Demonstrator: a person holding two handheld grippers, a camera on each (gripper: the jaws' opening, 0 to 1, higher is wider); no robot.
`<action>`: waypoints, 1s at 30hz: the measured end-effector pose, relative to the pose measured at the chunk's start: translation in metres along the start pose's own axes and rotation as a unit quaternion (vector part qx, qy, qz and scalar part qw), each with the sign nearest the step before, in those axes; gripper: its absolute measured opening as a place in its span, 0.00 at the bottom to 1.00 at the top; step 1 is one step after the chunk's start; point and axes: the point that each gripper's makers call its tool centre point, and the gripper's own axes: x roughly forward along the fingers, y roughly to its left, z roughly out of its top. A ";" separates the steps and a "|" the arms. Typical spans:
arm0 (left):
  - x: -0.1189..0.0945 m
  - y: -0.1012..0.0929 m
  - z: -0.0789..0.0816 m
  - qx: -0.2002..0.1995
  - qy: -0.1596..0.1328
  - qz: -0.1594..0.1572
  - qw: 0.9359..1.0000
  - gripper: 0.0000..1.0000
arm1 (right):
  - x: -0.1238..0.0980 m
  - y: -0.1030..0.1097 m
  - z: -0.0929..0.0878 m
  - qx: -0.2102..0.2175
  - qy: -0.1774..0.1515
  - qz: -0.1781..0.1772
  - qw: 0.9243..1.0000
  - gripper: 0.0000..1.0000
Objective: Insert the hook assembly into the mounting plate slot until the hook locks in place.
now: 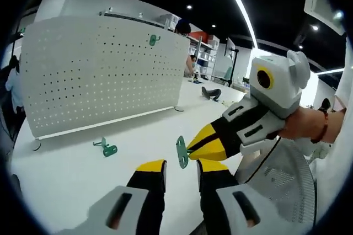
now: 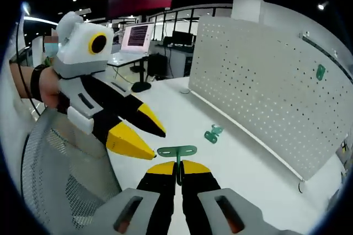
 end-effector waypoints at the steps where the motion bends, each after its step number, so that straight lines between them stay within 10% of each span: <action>1: 0.001 -0.001 -0.001 0.002 0.005 -0.002 1.000 0.18 | 0.000 0.002 0.000 -0.001 0.001 0.001 1.000 0.02; 30: 0.003 -0.002 -0.014 0.070 0.049 0.015 0.996 0.04 | -0.004 0.021 0.003 -0.044 0.013 0.000 0.999 0.05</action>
